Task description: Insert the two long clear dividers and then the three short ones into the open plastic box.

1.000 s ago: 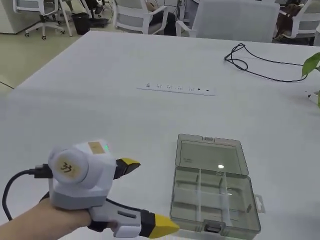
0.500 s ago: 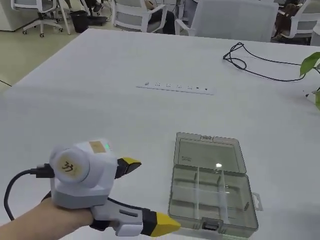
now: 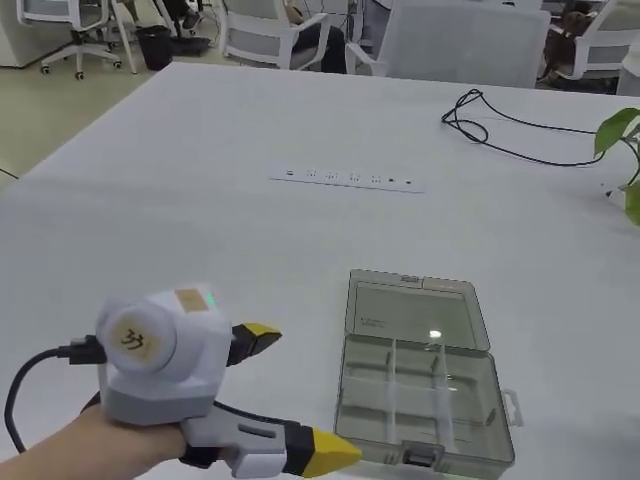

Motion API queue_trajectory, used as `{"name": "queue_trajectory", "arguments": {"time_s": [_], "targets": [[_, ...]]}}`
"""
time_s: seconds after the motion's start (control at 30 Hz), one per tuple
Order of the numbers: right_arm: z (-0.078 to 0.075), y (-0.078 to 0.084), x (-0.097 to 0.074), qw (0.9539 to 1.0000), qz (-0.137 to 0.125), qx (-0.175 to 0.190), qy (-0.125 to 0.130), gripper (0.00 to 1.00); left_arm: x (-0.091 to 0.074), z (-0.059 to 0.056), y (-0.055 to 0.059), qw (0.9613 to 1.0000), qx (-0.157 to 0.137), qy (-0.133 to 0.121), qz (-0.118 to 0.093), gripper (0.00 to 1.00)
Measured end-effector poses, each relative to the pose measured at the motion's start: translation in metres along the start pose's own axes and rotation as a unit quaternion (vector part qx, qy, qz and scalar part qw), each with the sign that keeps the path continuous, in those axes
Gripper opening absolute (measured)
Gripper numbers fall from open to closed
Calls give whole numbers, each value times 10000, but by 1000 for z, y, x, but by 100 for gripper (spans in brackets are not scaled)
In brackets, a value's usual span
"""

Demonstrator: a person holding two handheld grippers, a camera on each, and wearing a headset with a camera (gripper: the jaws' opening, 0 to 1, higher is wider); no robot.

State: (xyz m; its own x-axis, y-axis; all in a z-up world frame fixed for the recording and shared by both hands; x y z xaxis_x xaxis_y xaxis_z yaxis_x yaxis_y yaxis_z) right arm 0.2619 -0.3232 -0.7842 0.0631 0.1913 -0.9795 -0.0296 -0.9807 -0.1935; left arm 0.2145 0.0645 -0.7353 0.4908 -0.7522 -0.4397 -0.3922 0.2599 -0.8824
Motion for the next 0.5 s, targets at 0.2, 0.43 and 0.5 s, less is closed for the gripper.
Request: {"name": "queue_trajectory", "arguments": {"time_s": [0.2, 0.43, 0.5], "targets": [[-4, -10, -6, 9996, -158, 28, 225, 32, 3, 2, -1, 9999, -152, -19, -31, 90], [-11, -34, -20, 9968, -521, 69, 610, 32, 8, 1, -3, 9994, -339, -9, -87, 88], [-11, -44, -25, 9954, -635, -4, 722, 32, 9, 1, -4, 9992, -393, -29, -117, 86]]}}
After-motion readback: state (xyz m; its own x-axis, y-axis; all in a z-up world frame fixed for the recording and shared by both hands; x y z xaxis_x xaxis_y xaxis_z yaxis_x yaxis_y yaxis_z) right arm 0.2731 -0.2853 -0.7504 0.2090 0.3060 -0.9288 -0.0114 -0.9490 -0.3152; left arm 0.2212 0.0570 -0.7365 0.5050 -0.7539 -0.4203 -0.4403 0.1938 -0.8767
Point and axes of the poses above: the centre of the closed fingertips' face, and the gripper's own axes: x roughly forward along the fingers, z roughly to its left, y roughly out of its underside, the point moved 6 cm from there along -x, roughly backward along the fingers, and after that the axes turned 2 degrees about -z, right-handed, at the moved point
